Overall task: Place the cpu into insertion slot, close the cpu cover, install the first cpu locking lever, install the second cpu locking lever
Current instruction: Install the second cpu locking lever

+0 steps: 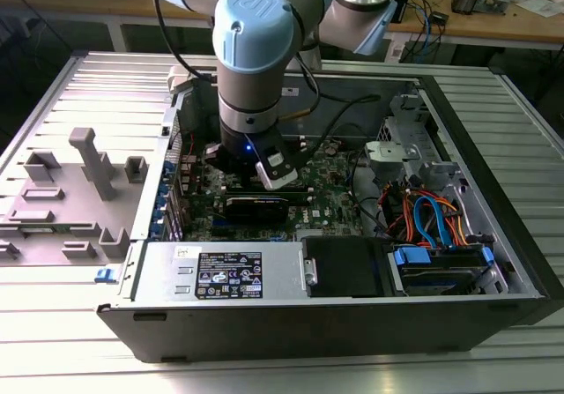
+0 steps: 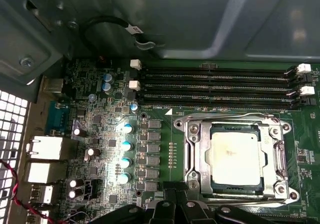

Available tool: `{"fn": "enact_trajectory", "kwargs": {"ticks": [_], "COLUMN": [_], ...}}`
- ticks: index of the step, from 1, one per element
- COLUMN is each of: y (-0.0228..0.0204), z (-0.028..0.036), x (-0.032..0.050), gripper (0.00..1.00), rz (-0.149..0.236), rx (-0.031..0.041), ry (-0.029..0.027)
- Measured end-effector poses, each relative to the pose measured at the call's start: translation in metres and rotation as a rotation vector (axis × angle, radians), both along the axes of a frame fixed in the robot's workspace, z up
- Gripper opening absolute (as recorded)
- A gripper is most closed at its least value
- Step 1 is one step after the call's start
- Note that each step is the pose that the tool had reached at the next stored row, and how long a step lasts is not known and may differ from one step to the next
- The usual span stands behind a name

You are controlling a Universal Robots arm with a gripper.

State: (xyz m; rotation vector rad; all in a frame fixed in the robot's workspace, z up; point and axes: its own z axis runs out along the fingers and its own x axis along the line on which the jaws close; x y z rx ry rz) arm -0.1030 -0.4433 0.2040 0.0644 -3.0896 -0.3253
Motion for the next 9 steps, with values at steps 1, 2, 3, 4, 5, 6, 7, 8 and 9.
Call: {"fn": "enact_trajectory", "kwargs": {"ticks": [1,2,3,4,5,6,7,8,9], "y": [0.0000,0.0001,0.0001,0.0001,0.0001,0.0001,0.0001,0.0001,0.0001], "z": [0.0024,0.0074,0.0120,0.0179,0.0190,0.0200,0.0205,0.0213,0.0222], "x": [-0.0001,-0.0001,-0.0001,-0.0001,-0.0001,-0.0001,-0.0001,-0.0001,-0.0001], "gripper": [0.11,0.11,0.11,0.11,0.11,0.11,0.11,0.11,0.11], "rz": [0.000,0.000,0.000,0.000,0.000,0.000,0.000,0.000,0.000], "rx": [0.0001,0.0001,0.0000,0.0001,0.0002,0.0000,0.0002,0.0002,0.0001], "ry": [0.0000,-0.0001,0.0000,-0.0001,0.0000,0.0002,0.0001,0.0002,0.0004]}}
